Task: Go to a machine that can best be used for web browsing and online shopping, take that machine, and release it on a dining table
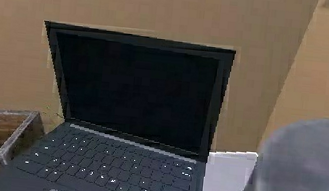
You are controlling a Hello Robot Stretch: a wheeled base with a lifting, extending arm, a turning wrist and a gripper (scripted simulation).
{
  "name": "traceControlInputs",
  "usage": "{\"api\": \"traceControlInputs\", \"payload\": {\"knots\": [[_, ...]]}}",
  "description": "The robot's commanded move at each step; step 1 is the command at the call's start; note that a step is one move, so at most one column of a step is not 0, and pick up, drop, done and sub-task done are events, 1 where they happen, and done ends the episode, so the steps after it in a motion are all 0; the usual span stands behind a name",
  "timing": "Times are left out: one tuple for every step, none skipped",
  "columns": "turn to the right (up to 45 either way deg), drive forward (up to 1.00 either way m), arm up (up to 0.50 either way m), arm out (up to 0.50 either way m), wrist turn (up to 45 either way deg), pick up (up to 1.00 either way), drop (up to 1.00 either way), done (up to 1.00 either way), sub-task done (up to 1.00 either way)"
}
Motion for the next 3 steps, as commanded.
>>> {"api": "traceControlInputs", "payload": {"knots": [[-6.0, 0.0, 0.0, 0.0, 0.0, 0.0, 0.0, 0.0, 0.0], [0.0, 0.25, 0.0, 0.0, 0.0, 0.0, 0.0, 0.0, 0.0], [6.0, 0.0, 0.0, 0.0, 0.0, 0.0, 0.0, 0.0, 0.0]]}}
